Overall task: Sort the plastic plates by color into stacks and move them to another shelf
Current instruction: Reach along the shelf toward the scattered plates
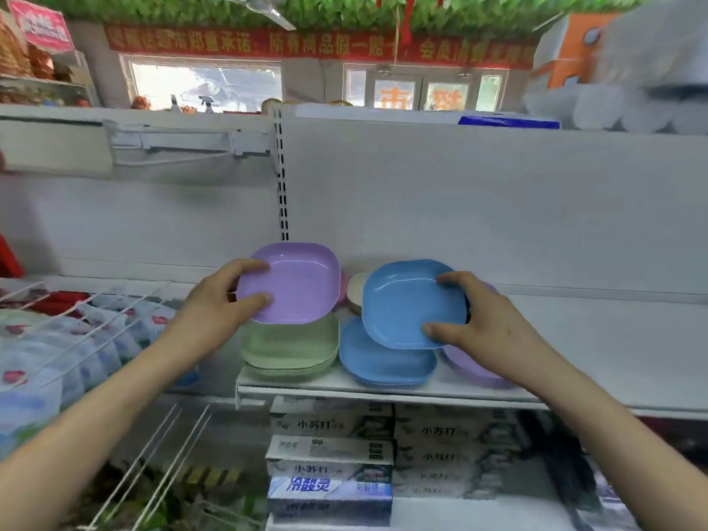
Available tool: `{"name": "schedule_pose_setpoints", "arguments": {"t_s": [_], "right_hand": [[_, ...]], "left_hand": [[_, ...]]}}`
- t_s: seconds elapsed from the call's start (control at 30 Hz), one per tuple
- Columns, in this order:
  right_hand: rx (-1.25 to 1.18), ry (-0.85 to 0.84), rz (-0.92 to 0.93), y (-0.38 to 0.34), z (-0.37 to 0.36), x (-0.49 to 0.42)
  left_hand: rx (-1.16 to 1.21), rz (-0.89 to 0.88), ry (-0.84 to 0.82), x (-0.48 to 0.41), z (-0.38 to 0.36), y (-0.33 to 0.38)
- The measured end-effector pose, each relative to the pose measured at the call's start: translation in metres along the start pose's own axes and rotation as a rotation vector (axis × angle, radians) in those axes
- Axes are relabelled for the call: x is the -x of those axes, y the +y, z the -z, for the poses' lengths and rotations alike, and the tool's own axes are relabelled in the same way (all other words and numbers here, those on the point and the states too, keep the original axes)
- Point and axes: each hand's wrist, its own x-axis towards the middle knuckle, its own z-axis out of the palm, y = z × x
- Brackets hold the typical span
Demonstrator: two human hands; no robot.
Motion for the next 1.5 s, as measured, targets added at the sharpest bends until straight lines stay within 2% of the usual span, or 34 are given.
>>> {"name": "schedule_pose_setpoints", "arguments": {"t_s": [0.17,0.37,0.73,0.97,1.1,1.23,1.5], "right_hand": [[0.065,-0.026,-0.04,-0.008,-0.008,0.004],[0.206,-0.193,-0.08,-0.01,-0.01,-0.003],[0.541,-0.349,0.023,-0.019,-0.016,-0.003],[0.53,-0.359,0.056,-0.019,-0.02,-0.002],[0.394,-0.298,0.074,-0.008,-0.01,-0.001],[0.273,-0.127,0.085,0.018,0.007,-0.001],[0.118,0.122,-0.018,0.085,0.061,0.024]], "left_hand": [[0.037,-0.003,-0.055,0.003,0.008,-0.02],[0.038,-0.011,-0.046,0.003,0.014,-0.023],[0.006,0.021,-0.001,0.014,0.022,-0.02],[-0.056,0.025,0.011,0.024,0.017,-0.006],[-0.069,0.026,0.0,0.024,0.007,0.009],[-0.075,0.025,-0.024,0.018,-0.014,0.035],[-0.134,-0.033,-0.109,0.007,-0.105,0.093]]}}
